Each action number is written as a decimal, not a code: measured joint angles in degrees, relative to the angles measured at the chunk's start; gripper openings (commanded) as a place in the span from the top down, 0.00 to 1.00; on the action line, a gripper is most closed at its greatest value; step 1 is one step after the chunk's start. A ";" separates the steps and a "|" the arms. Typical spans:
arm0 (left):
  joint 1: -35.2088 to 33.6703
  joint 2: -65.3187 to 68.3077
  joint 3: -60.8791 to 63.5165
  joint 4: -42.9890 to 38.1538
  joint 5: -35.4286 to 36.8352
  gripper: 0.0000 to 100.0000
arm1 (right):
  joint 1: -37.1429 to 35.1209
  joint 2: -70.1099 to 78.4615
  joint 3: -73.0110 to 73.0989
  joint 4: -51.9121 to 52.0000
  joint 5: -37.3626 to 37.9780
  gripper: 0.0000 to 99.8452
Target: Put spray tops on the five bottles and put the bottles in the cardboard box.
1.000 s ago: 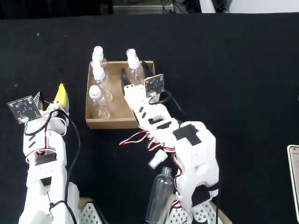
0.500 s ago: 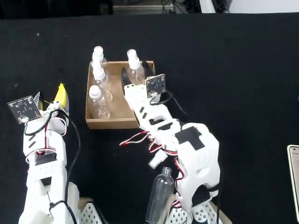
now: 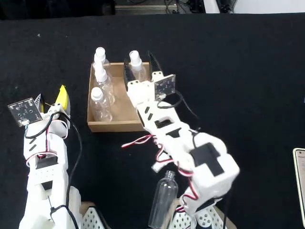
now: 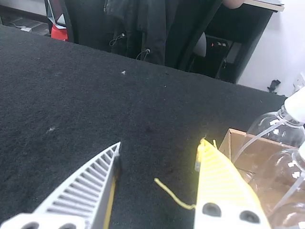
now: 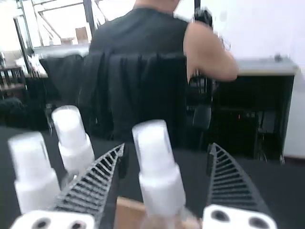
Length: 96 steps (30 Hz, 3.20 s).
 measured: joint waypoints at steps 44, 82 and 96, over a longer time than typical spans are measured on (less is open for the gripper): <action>1.76 0.00 0.97 -0.18 0.00 0.77 | 20.92 -68.66 -12.75 151.65 47.65 0.72; -9.93 28.40 -23.21 19.25 17.05 0.77 | -19.52 -65.58 9.93 152.53 94.95 0.76; -10.11 26.99 -23.21 21.89 17.05 0.77 | -2.64 -65.49 -14.95 153.76 66.64 0.76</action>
